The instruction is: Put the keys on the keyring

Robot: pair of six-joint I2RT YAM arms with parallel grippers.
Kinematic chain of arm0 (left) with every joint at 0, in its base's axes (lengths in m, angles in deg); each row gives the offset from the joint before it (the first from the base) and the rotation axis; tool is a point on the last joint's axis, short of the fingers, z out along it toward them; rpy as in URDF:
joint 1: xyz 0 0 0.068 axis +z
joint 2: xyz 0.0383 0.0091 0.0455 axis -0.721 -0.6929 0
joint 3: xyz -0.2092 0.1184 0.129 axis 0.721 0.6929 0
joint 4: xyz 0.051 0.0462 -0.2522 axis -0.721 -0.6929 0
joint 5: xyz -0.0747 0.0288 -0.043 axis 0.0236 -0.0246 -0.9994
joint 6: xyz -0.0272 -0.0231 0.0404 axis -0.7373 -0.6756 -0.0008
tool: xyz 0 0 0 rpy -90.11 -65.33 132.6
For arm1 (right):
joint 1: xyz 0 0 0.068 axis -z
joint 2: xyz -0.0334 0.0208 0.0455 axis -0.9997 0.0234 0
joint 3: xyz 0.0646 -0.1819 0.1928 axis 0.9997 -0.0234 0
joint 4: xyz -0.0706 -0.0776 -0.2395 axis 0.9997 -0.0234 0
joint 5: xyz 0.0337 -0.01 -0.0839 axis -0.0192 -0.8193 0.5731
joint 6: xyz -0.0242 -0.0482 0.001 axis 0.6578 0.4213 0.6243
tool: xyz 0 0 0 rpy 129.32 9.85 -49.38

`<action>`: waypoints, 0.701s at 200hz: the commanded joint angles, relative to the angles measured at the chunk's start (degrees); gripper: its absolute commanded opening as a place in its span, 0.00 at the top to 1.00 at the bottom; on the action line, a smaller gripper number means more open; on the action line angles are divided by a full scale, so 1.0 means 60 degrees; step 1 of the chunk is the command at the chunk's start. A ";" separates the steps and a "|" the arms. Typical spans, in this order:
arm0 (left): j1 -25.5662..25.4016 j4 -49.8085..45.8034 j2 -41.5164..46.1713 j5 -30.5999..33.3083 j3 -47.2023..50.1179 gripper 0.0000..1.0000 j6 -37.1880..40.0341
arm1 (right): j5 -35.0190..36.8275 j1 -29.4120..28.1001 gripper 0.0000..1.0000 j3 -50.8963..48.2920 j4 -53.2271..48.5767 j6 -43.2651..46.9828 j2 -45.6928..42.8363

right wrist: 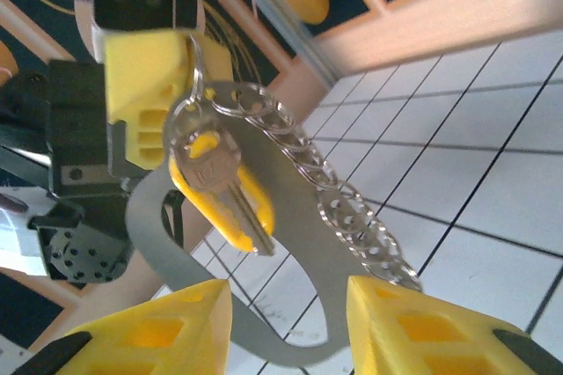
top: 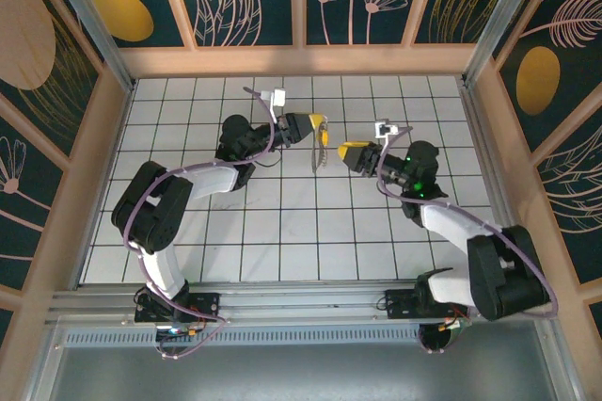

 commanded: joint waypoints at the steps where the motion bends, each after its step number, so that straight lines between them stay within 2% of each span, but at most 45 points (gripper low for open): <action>1: -0.0065 0.1158 0.0282 0.0491 0.0086 1.00 -0.0507 | 0.0516 0.0221 0.60 0.0013 0.0257 -0.0492 -0.0647; 38: -0.0159 0.1611 0.0321 0.0995 0.0581 1.00 -0.0863 | 0.1642 0.0209 0.58 0.0763 0.0692 -0.1813 -0.0407; 75: -0.0335 0.1707 0.0291 0.1305 0.0645 1.00 -0.0956 | 0.1569 -0.0102 0.58 0.1545 0.1903 -0.2966 0.0731; 140: -0.0461 0.2414 0.0020 0.1796 0.0821 1.00 -0.1328 | 0.1699 -0.0730 0.62 0.1858 0.3283 -0.3721 0.1953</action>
